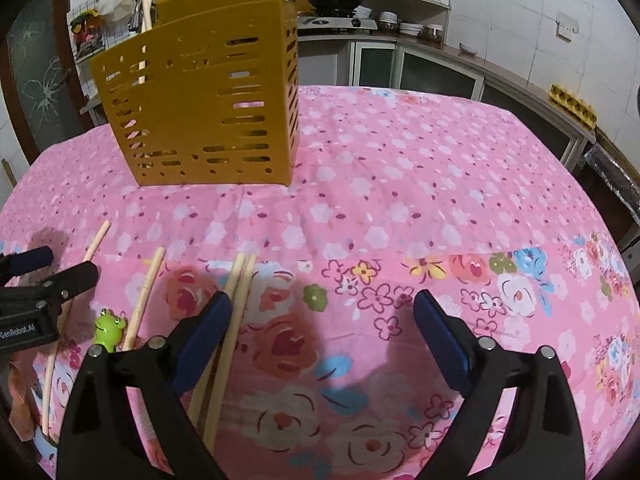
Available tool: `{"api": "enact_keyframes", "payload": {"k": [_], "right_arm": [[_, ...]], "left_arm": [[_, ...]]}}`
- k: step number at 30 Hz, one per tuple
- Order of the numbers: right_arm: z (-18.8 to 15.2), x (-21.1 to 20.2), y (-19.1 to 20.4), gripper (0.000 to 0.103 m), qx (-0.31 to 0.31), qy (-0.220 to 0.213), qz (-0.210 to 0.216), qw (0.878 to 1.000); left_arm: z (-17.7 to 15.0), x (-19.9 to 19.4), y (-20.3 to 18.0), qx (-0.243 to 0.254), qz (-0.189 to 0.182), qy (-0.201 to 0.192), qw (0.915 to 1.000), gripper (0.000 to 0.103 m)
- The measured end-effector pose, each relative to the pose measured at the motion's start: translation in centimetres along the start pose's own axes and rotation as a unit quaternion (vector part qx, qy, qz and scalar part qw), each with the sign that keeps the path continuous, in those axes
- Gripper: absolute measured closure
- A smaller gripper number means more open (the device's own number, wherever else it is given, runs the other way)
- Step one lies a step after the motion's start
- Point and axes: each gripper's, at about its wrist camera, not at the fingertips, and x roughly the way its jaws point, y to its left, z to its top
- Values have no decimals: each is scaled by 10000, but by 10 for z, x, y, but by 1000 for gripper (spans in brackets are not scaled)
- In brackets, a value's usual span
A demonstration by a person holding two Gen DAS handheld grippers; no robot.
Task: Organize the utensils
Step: 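Close the left tool on a chopstick while the right tool grips another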
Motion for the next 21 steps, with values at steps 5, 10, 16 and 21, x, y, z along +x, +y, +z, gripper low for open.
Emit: {"api": "enact_keyframes", "payload": {"k": [5, 10, 16, 21], "right_arm": [[-2, 0, 2, 26, 1, 57, 95, 9999], [-2, 1, 7, 39, 18, 195, 140, 9997], [5, 2, 22, 66, -36, 281, 77, 9996], [7, 3, 34, 83, -35, 289, -27, 9996]], "left_arm": [[1, -3, -6, 146, -22, -54, 9999, 33], [1, -5, -7, 159, -39, -36, 9999, 42], [5, -4, -7, 67, -156, 38, 9998, 57], [7, -1, -10, 61, -64, 30, 10000, 64]]}}
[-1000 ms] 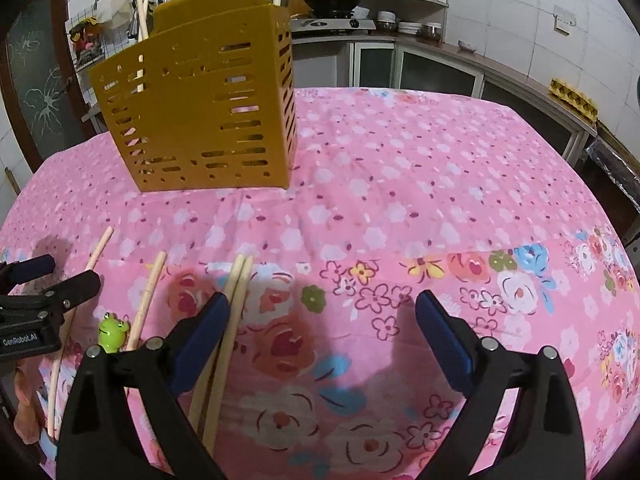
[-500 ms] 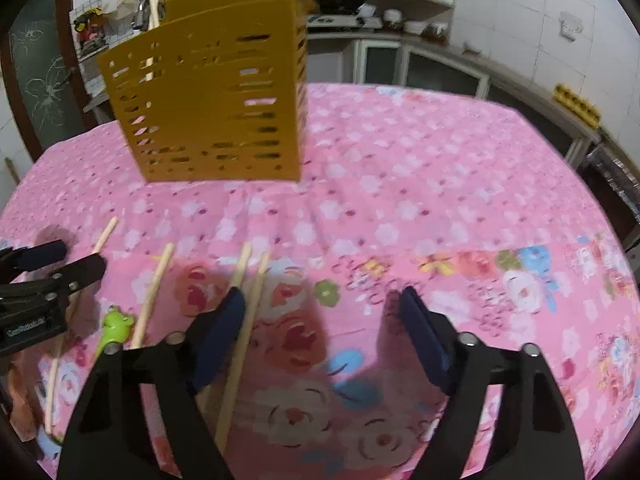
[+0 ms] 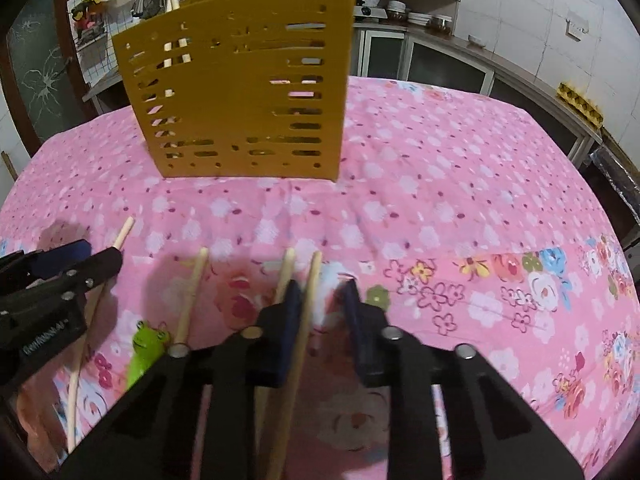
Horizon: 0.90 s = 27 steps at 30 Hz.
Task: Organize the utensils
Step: 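Close the left tool on a chopstick while the right tool grips another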
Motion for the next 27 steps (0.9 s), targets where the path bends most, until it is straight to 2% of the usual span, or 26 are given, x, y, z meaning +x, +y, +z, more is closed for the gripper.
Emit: {"api": "enact_keyframes", "payload": {"k": [4, 11, 20, 27], "right_arm": [[2, 2, 4, 86, 65, -25, -87, 9999], [2, 3, 5, 94, 117, -13, -80, 9999], [15, 9, -6, 96, 344, 184, 188, 9991], [19, 9, -20, 97, 458, 178, 442, 9978]], "left_arm": [[2, 2, 0, -113, -73, -9, 9999, 80], [3, 3, -2, -163, -138, -6, 9998, 95], [8, 7, -5, -191, -84, 39, 9998, 98], [5, 2, -7, -164, -45, -40, 9998, 99]]}}
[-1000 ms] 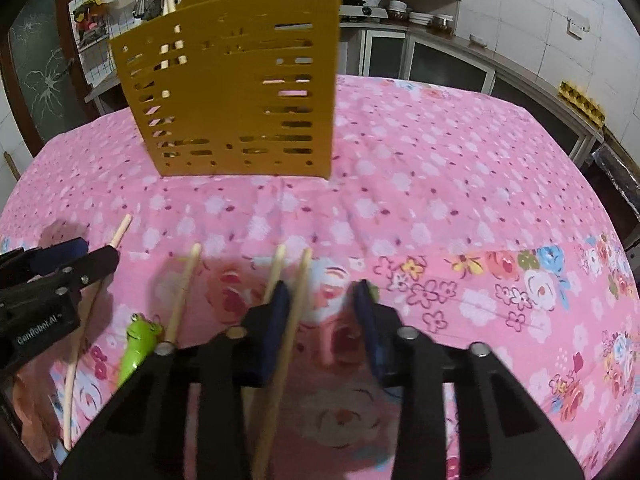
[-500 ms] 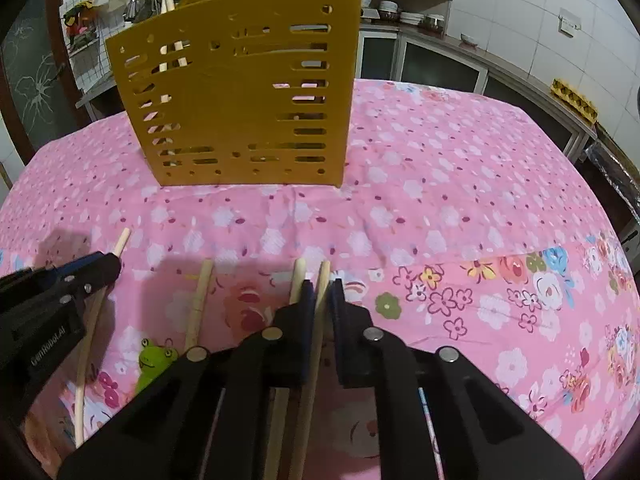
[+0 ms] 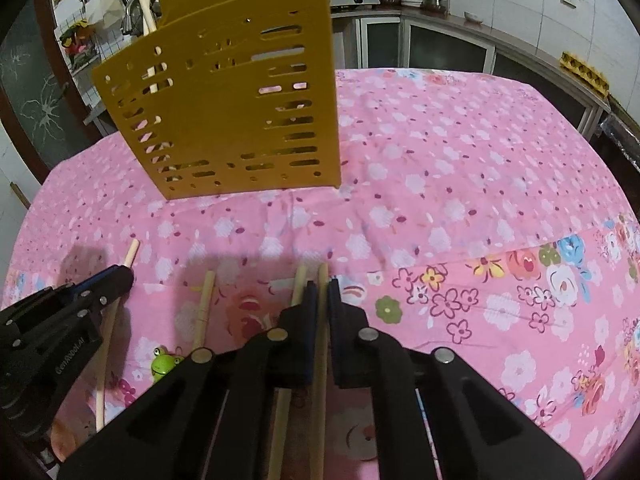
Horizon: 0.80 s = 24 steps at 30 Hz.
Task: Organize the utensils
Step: 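Close the left tool on a chopstick while the right tool grips another, then lift both held chopsticks and carry them over the yellow holder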
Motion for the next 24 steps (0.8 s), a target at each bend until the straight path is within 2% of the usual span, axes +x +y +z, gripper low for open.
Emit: {"api": "enact_keyframes", "payload": {"k": [11, 24], "right_arm": [[3, -27, -5, 97, -17, -395, 283, 9988], [17, -88, -14, 97, -100, -1293, 654, 9894]], "left_arm": [[-1, -31, 2, 32, 91, -407, 9991, 99], [11, -103, 4, -131, -185, -1181, 9927, 99]]}}
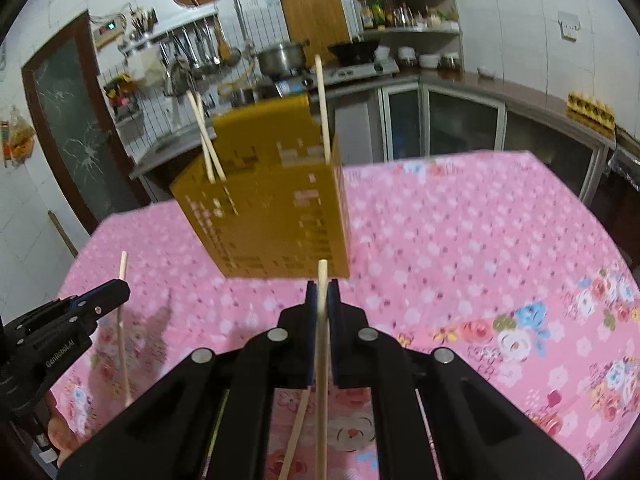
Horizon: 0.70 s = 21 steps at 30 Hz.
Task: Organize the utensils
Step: 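Lift both held chopsticks and carry them over the yellow holder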
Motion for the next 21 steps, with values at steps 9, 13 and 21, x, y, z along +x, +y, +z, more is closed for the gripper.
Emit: {"api": "enact_keyframes", "payload": {"k": [9, 13, 21], "right_arm": [[20, -25, 0, 97, -69, -529, 105, 9985], [37, -34, 2, 97, -119, -827, 134, 9964], [99, -55, 12, 97, -303, -1689, 151, 9850]], "left_arm": [[23, -35, -12, 26, -19, -609, 9981, 99], [36, -47, -18, 73, -85, -825, 9965, 99], [92, -58, -39, 231, -102, -1436, 9893, 99]]}}
